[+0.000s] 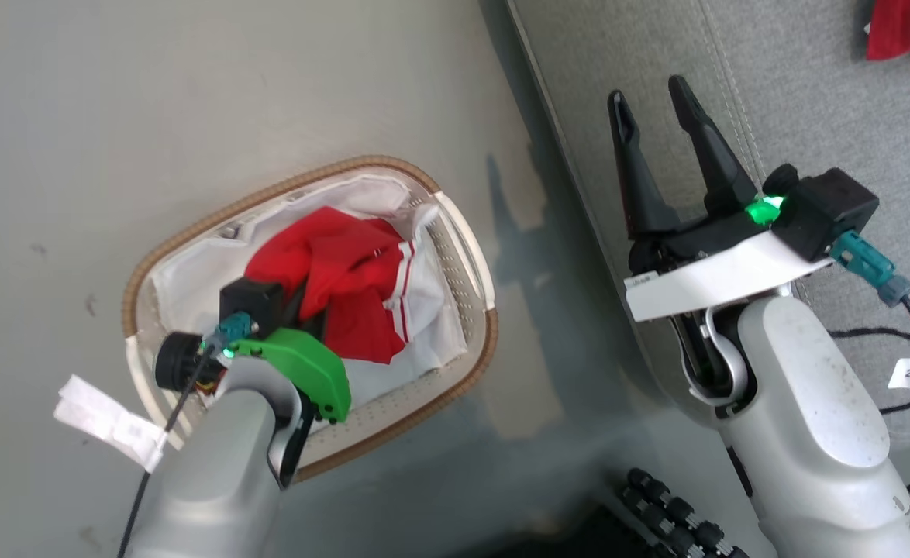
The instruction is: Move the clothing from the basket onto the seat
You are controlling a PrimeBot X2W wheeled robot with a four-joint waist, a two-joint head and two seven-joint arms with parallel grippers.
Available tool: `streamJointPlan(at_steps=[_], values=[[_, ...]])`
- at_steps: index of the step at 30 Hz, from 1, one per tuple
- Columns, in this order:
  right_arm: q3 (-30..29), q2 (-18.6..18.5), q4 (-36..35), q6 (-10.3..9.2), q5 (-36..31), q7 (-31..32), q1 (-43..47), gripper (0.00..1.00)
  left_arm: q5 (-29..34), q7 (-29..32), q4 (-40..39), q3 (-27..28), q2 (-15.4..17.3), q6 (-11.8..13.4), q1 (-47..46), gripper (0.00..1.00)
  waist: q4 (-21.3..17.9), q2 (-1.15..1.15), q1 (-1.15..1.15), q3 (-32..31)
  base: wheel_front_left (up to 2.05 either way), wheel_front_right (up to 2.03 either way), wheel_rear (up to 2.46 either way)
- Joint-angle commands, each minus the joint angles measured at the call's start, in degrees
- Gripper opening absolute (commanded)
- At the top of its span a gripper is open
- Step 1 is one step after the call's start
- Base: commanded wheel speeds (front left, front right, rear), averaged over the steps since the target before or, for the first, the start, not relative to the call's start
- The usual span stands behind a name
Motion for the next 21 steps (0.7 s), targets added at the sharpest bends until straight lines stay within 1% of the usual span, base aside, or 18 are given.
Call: streamJointPlan(at_steps=[1, 11, 17, 21], values=[[-0.14, -0.56, 0.65, -0.07, -0.45, 0.01, 1.6, 1.0, -0.46, 0.0, -0.97, 0.25, -0.24, 0.02, 2.06, 0.0, 4.35, 0.0, 0.0, -6.1, 0.0, 0.0, 0.0], [-0.4, -1.69, 3.98, -0.07, -0.64, 0.0, 6.79, 1.0, -0.17, -0.02, -11.11, 4.05, -1.55, 0.02, 11.68, 0.0, 9.14, 0.0, 0.0, -16.4, 0.0, 0.0, 0.0], [-0.28, -1.62, 5.9, -0.08, -0.65, 0.0, 10.13, 1.0, -0.47, -0.02, -17.07, 8.29, -2.12, 0.01, 15.86, 0.0, 10.87, 0.0, 0.0, -22.2, 0.0, 0.0, 0.0], [-0.04, -1.24, 6.74, -0.07, -0.34, 0.01, 12.77, 1.0, 0.1, -0.02, -20.49, 8.74, -2.3, 0.02, 18.0, 0.0, 11.72, 0.0, 0.0, -26.03, 0.0, 0.0, 0.0]])
